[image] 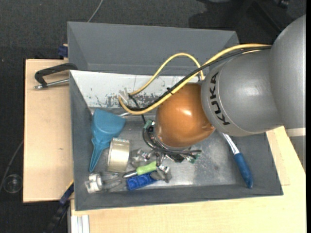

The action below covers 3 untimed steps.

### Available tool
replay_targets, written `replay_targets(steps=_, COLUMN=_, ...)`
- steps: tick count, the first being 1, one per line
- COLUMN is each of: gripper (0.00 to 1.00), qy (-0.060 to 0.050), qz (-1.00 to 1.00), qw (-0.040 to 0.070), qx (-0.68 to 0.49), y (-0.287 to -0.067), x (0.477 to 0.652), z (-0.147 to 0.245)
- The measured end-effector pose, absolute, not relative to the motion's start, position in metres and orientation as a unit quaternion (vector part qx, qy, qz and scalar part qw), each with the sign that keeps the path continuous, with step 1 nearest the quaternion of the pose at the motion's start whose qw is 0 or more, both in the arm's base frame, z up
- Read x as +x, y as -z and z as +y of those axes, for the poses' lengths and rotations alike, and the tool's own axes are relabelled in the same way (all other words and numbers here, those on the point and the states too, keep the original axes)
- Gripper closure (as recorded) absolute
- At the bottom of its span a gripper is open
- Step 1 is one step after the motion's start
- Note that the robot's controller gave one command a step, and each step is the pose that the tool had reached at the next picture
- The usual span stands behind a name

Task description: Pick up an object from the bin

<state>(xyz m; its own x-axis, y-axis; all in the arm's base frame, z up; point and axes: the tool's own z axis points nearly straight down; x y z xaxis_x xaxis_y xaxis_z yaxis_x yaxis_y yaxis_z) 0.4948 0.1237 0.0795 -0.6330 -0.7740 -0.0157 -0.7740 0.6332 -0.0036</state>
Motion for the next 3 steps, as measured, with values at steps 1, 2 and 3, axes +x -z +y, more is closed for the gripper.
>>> replay_targets(steps=1, gripper=1.00, qy=-0.002, qz=0.904, qw=0.009, qx=-0.428, y=-0.091, x=0.495, z=0.124)
replay_targets(steps=2, gripper=1.00, qy=-0.002, qz=0.904, qw=0.010, qx=-0.428, y=-0.106, x=0.495, z=0.124)
replay_targets(steps=3, gripper=1.00, qy=-0.002, qz=0.904, qw=0.012, qx=-0.428, y=-0.118, x=0.496, z=0.124)
